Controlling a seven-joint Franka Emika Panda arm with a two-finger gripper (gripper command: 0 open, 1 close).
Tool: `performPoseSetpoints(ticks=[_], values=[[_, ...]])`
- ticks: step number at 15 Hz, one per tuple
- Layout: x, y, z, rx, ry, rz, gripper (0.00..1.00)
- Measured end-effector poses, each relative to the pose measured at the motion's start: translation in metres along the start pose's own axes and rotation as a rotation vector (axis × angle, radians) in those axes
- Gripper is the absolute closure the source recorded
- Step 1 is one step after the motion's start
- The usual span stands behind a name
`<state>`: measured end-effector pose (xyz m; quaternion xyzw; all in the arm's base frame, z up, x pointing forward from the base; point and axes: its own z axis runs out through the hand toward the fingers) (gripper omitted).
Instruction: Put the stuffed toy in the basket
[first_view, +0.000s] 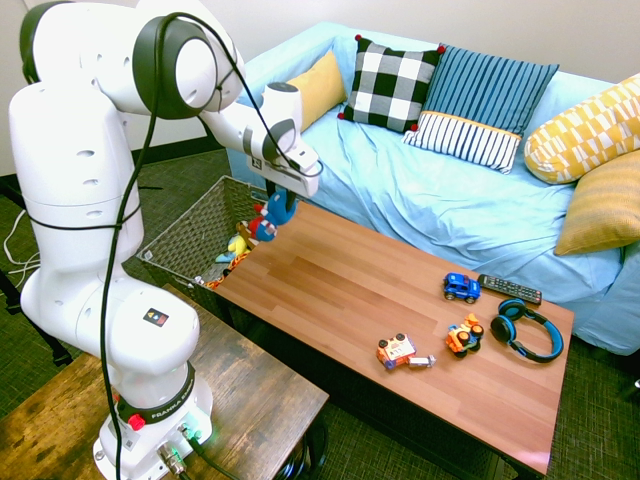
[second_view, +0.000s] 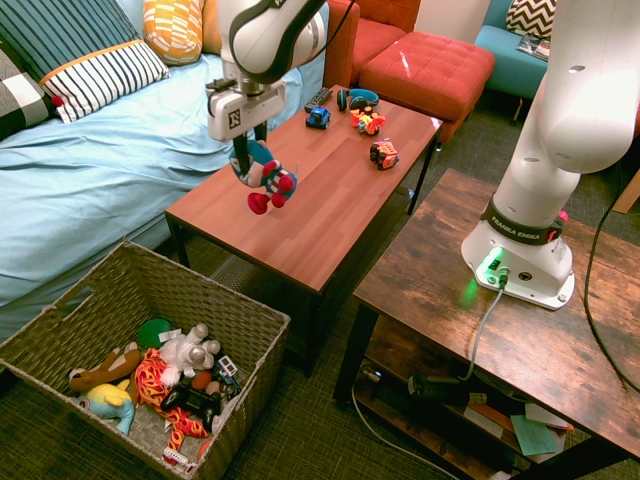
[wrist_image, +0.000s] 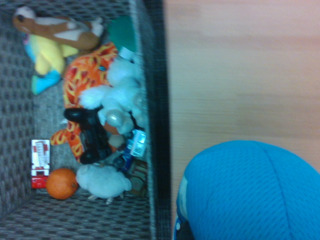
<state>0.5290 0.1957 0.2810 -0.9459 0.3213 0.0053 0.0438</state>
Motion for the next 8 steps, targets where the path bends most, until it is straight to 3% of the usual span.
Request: performPoseSetpoints(ticks=[3,8], values=[[-0.045,-0.057,0.023,0.035,-0.019,-0.086,1.0],[-0.084,-0.116,0.114,0.044,-0.018,-0.182,1.0]])
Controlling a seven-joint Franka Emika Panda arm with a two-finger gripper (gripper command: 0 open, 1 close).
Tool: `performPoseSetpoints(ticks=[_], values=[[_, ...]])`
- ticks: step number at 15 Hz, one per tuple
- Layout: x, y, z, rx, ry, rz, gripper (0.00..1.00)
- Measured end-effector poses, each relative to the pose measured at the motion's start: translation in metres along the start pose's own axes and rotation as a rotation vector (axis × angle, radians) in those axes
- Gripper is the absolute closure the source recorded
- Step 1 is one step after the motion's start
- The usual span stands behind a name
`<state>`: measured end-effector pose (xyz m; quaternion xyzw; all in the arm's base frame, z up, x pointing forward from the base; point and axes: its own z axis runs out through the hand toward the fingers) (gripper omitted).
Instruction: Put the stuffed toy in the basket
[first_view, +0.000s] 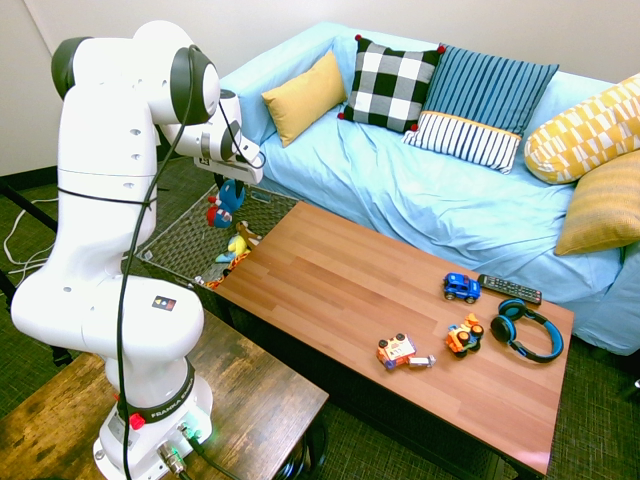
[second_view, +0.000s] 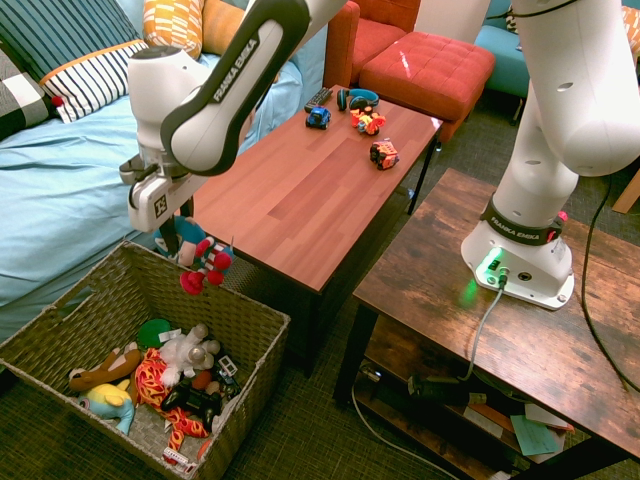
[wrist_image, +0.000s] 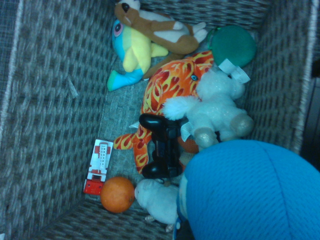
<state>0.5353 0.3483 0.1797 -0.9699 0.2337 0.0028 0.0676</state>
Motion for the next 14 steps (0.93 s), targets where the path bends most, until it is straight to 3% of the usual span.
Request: performPoseSetpoints(ticks=[6,7,14], values=[[0.019,-0.022,0.085,-0.017,-0.04,0.01,1.0],[0.021,-0.027,0.093,-0.02,-0.052,0.018,0.0],[0.013,-0.047,0.101,-0.032,-0.077,0.018,0.0]])
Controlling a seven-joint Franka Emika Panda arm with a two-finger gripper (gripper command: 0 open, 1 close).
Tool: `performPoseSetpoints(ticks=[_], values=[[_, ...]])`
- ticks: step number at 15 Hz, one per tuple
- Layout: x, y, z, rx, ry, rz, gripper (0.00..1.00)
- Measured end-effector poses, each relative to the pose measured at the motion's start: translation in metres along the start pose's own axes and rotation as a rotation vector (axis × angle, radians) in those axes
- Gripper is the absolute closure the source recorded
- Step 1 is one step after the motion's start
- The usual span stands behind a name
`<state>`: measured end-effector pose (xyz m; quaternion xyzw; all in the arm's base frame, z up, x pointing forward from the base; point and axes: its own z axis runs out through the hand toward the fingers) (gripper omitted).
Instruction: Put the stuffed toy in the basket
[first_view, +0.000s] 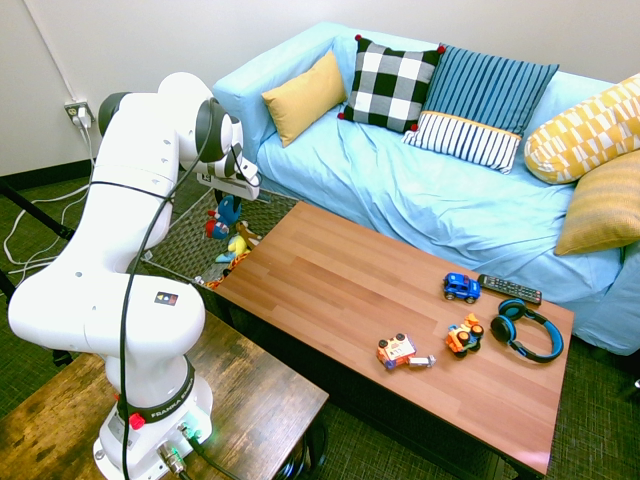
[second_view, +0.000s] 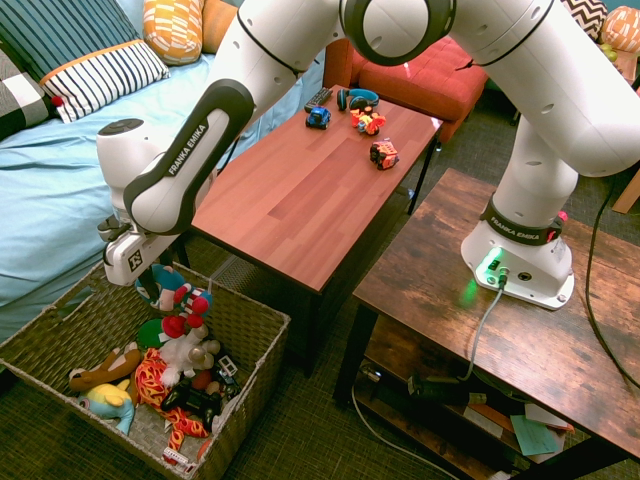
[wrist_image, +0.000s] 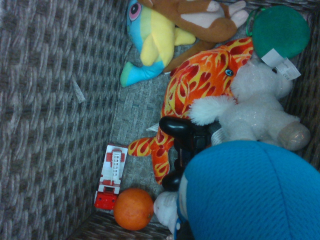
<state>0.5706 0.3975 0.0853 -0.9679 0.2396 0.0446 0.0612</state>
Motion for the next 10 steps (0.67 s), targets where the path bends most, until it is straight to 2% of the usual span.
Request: performPoseSetpoints(ticks=[10], values=[[0.012,-0.002,-0.01,-0.043,0.001,0.034,0.0]])
